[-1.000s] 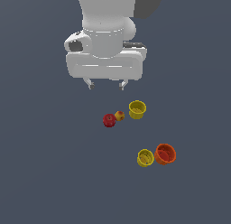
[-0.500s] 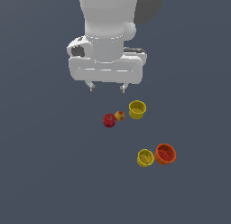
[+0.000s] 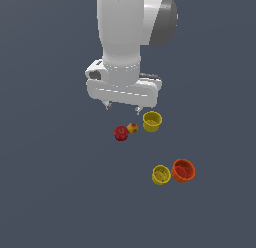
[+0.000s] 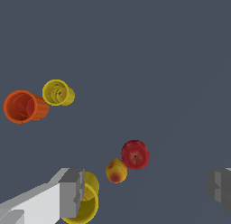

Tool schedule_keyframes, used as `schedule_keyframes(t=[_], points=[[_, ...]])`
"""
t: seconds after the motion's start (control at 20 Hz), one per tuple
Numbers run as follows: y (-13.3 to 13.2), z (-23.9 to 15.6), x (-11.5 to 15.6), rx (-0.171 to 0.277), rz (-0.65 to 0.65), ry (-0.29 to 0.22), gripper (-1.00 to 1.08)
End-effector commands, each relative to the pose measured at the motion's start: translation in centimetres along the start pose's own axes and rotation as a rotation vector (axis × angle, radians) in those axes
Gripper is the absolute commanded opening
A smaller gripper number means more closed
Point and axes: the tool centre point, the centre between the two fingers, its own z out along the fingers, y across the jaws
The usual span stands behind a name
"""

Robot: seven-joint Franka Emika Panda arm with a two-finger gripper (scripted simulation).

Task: Pick up a designated object from a clutter of objects.

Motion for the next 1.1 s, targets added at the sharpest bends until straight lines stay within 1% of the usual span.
schedule_keyframes(t=[0.0,0.5,1.05], points=[[-0.3,1.7,-0.5,0.0,0.051,-0.004,1.0],[-1.2,9.1,-3.6,-0.001,0.28,-0.022,1.0],[-1.7,16.2,-8.4,-0.01,0.533,-0.041,1.0]])
